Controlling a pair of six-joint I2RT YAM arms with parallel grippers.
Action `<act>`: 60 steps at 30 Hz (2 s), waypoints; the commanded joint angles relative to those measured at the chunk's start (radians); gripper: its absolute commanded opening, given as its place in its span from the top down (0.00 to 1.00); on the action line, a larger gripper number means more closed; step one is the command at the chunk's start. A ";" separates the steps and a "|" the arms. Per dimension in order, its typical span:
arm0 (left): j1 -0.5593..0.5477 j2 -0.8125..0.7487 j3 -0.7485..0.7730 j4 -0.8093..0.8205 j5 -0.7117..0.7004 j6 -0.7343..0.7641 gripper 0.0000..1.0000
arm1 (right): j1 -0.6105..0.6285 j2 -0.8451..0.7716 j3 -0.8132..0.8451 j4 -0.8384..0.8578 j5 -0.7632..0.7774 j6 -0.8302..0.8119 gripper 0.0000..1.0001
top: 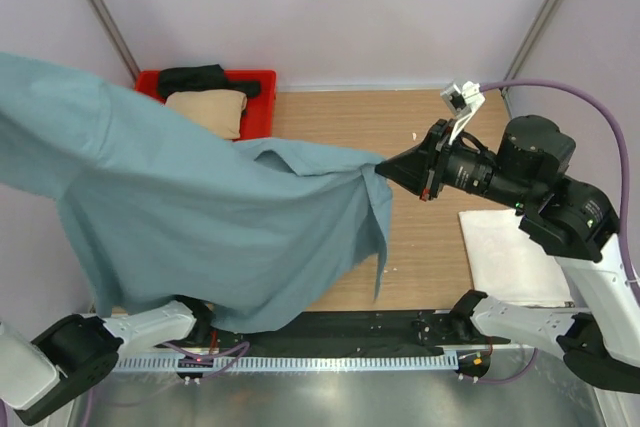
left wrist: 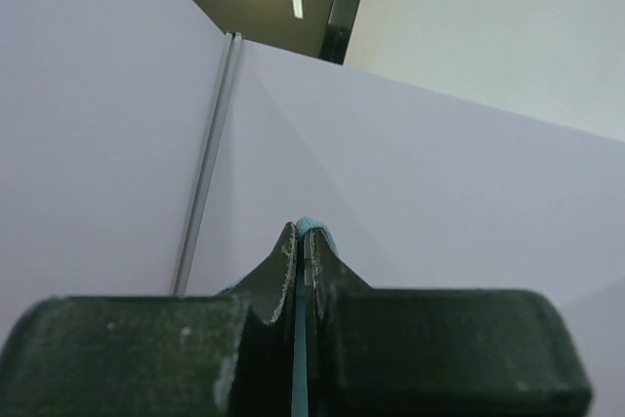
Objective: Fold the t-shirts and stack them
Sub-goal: Flatten the tshirt out
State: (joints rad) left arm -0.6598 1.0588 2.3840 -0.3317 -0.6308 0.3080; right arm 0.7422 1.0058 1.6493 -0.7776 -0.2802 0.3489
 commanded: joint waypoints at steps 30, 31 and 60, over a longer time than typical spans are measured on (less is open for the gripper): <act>0.046 0.689 -0.367 0.531 0.017 -0.076 1.00 | -0.043 -0.001 -0.393 -0.078 0.590 0.197 0.99; 0.046 0.754 -0.320 0.525 0.029 -0.117 1.00 | -0.065 -0.003 -0.467 -0.075 0.599 0.209 0.99; 0.020 0.819 -0.471 -0.195 0.192 -0.523 0.05 | -0.566 0.531 -0.568 0.153 0.214 0.136 0.91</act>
State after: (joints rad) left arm -0.6434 2.0968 2.0174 -0.3466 -0.4816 -0.1173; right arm 0.1852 1.5219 1.0813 -0.7021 0.0082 0.4767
